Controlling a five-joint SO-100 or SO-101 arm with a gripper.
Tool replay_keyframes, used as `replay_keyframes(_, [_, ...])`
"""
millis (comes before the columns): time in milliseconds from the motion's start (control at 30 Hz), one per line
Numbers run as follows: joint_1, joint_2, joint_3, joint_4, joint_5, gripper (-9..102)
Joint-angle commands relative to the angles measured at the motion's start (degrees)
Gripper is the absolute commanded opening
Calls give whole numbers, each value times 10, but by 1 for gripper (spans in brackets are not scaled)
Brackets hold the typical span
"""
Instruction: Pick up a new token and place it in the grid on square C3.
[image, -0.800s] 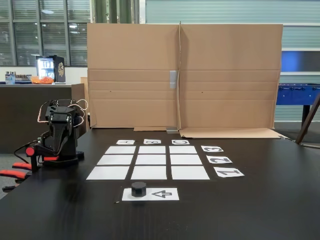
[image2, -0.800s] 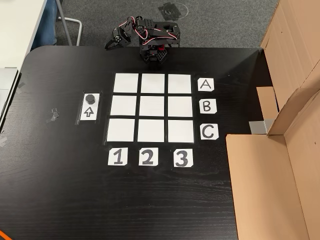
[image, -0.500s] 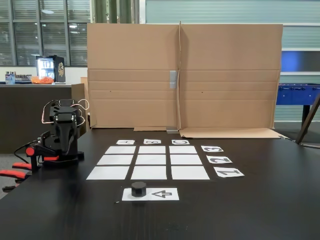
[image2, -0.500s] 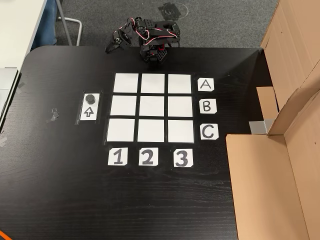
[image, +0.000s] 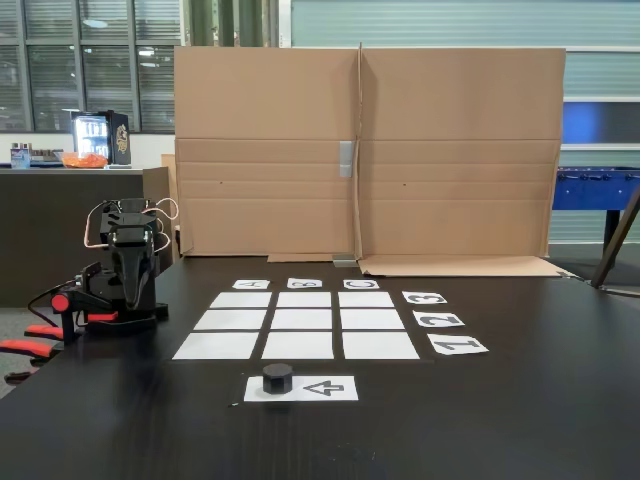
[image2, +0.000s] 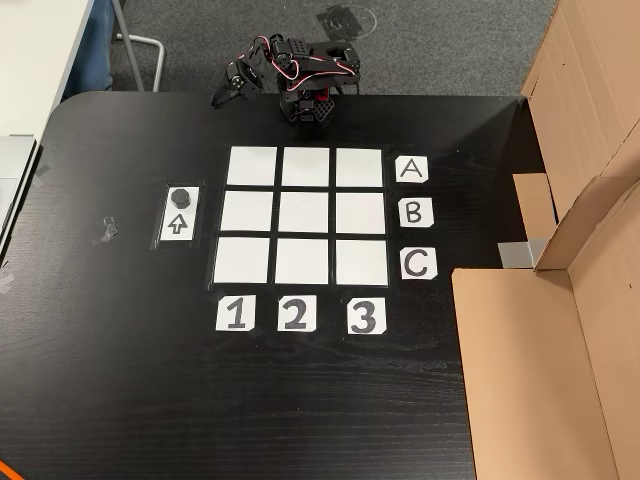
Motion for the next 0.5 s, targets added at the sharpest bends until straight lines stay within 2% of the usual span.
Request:
replay_keyframes(0, [-12,-20,-21,6,-6,0])
replay_keyframes(333, [-45,-174,-128,27,-13,0])
replay_keyframes(467, [-63,-245,-214,80,-12,0])
